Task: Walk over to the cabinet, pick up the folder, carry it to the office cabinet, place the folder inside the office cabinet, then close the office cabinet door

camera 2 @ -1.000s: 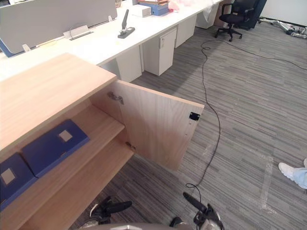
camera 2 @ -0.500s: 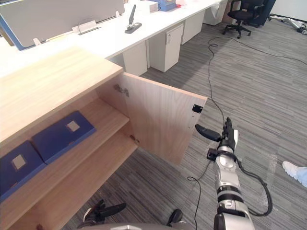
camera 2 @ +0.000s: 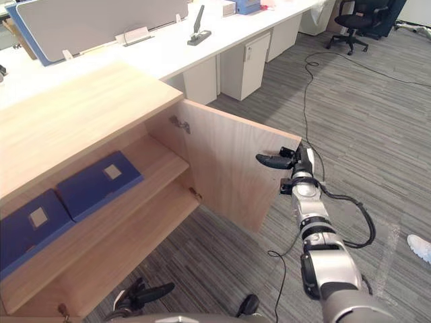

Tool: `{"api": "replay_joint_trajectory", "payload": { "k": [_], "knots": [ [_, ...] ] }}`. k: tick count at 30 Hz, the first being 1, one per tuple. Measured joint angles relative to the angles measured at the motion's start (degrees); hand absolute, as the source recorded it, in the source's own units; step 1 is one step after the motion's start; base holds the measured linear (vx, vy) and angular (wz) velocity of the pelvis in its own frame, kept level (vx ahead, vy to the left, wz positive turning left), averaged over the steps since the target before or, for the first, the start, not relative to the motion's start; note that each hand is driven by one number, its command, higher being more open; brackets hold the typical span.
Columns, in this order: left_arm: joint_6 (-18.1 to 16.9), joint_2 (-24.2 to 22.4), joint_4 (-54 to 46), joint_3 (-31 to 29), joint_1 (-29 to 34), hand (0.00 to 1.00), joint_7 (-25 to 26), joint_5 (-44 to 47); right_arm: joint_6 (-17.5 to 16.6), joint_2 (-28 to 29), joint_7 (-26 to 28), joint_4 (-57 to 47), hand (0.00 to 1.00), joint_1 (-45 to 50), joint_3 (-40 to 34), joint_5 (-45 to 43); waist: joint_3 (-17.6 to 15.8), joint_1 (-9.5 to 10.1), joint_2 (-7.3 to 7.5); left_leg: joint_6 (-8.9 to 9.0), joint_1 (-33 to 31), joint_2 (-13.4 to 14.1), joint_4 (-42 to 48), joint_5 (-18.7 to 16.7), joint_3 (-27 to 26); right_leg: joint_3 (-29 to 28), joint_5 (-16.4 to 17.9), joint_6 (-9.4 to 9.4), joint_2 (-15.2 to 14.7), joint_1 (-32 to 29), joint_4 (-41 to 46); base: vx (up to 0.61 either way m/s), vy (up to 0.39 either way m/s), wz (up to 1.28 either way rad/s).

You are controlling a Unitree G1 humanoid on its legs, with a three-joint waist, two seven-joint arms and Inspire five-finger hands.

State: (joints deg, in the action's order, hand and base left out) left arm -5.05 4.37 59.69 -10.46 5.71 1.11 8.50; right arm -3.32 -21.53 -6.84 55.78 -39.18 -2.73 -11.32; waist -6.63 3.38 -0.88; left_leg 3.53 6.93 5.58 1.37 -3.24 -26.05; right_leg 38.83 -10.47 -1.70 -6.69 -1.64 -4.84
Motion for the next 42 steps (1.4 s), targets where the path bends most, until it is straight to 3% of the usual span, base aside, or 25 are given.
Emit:
{"api": "replay_joint_trajectory", "payload": {
  "k": [8,11,16,20,26,30,38,42],
  "knots": [
    [0.1,1.5,0.3,0.0,2.9,1.0,0.1,0.0,0.4,-2.4,0.0,4.8,1.0,-7.1,1.6,-0.2,-2.5,0.02,0.15,-0.35,-0.1,0.2,0.9,-0.3,0.5,0.1,0.0,-0.01,0.0,0.4,-0.2,-0.05,-0.002,0.01],
    [0.1,1.5,0.3,0.0,4.2,1.0,0.1,0.0,0.4,-4.6,0.3,4.7,1.0,-7.4,7.4,-0.2,-2.7,-0.26,0.27,-0.37,-0.4,0.2,1.0,-0.3,0.6,0.1,0.0,-0.01,0.0,0.1,-0.2,-0.04,0.001,-0.01],
    [0.1,1.6,0.3,-0.6,4.4,1.0,-1.0,0.0,1.1,-18.6,12.7,-2.4,1.0,-7.0,32.6,-0.1,-2.9,-1.03,0.47,-0.37,-0.9,0.5,1.1,-0.3,0.7,0.0,0.2,-0.21,0.3,-0.2,0.0,-0.04,-0.002,-0.02],
    [0.0,2.0,0.2,0.4,4.4,1.0,-2.1,-0.1,1.1,-21.7,20.2,-7.6,1.0,-2.7,37.8,0.0,-2.8,-1.05,0.5,-0.22,-0.5,0.9,1.0,-0.2,1.6,0.6,0.8,-0.41,0.6,0.3,0.0,-0.03,-0.009,0.05],
    [0.0,2.2,0.3,0.6,4.3,1.0,-3.0,-0.2,2.3,-18.3,28.0,-9.2,1.0,1.7,45.8,2.0,-2.6,-0.79,0.6,0.11,-0.2,1.2,0.7,0.0,2.0,1.1,1.2,-0.47,0.8,0.7,0.0,-0.04,-0.004,0.04],
    [0.0,2.3,0.3,0.4,4.3,1.0,-3.1,-0.2,2.7,-16.6,31.4,-17.0,1.0,2.9,51.5,3.1,-2.2,-0.69,1.05,0.09,-0.8,1.1,0.9,0.0,2.2,1.2,0.9,-0.7,0.7,0.2,0.1,-0.03,0.012,0.03],
    [0.1,2.0,1.3,-4.8,4.6,1.0,-2.2,-0.2,2.6,-15.8,30.7,-41.9,1.0,4.4,51.2,1.5,-0.2,-0.37,3.88,-0.02,-1.9,1.0,1.2,0.0,1.8,0.2,1.0,-0.87,0.4,-1.7,1.6,-0.01,0.011,-0.05],
    [0.1,1.4,1.4,-9.0,4.3,1.0,-1.0,-0.2,0.2,-6.7,29.3,-46.9,1.0,6.8,51.6,-0.2,0.4,0.62,4.82,-0.24,-2.0,1.1,1.9,-0.2,1.7,0.0,1.2,-1.0,0.2,-1.7,2.1,-0.05,0.012,-0.02]
  ]
}}
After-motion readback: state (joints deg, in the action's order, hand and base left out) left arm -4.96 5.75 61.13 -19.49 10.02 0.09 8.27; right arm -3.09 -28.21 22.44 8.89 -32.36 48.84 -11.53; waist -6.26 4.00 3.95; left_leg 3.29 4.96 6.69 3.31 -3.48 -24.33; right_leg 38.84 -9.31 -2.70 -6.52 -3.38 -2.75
